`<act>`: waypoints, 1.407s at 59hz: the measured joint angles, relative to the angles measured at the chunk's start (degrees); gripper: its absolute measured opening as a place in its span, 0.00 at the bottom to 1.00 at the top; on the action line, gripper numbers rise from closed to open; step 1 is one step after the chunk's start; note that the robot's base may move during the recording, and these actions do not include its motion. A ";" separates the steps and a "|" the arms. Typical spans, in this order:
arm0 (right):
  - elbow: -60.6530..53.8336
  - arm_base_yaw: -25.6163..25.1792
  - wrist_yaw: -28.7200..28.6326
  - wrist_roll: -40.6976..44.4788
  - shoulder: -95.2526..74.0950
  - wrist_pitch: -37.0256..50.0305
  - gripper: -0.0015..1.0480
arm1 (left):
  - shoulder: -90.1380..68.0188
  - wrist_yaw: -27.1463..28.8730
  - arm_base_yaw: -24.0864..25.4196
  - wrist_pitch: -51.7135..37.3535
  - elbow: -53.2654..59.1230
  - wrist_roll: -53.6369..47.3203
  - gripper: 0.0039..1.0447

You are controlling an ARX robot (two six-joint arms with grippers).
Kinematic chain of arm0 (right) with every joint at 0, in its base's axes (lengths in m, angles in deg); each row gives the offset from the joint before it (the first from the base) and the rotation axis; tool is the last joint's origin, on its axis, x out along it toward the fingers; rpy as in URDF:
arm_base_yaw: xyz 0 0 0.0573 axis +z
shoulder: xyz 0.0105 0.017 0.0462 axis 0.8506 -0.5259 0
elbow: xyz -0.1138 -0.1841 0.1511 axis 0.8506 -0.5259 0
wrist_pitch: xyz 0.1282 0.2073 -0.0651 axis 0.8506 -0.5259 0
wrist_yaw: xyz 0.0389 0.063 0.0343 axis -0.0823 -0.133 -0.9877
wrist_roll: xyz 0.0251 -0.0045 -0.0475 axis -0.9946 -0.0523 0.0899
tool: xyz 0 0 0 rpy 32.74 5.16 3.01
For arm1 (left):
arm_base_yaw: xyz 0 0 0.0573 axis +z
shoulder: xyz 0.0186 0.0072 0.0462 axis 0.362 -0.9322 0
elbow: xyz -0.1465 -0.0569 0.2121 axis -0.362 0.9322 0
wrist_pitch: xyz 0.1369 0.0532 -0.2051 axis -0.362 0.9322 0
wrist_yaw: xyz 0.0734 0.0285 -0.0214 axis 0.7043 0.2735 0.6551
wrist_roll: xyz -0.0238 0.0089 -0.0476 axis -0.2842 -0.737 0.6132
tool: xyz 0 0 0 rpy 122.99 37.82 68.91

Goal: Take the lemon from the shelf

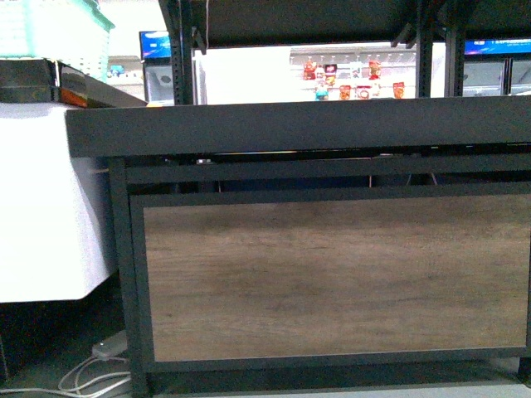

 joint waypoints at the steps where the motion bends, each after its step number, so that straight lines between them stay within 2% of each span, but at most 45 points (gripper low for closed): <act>1: 0.00 0.00 -0.02 0.00 0.00 0.00 0.93 | 0.00 0.00 0.00 0.00 0.00 0.00 0.93; 83: 0.00 0.00 0.00 0.00 0.00 0.00 0.93 | 0.00 0.00 -0.02 0.00 0.00 0.00 0.93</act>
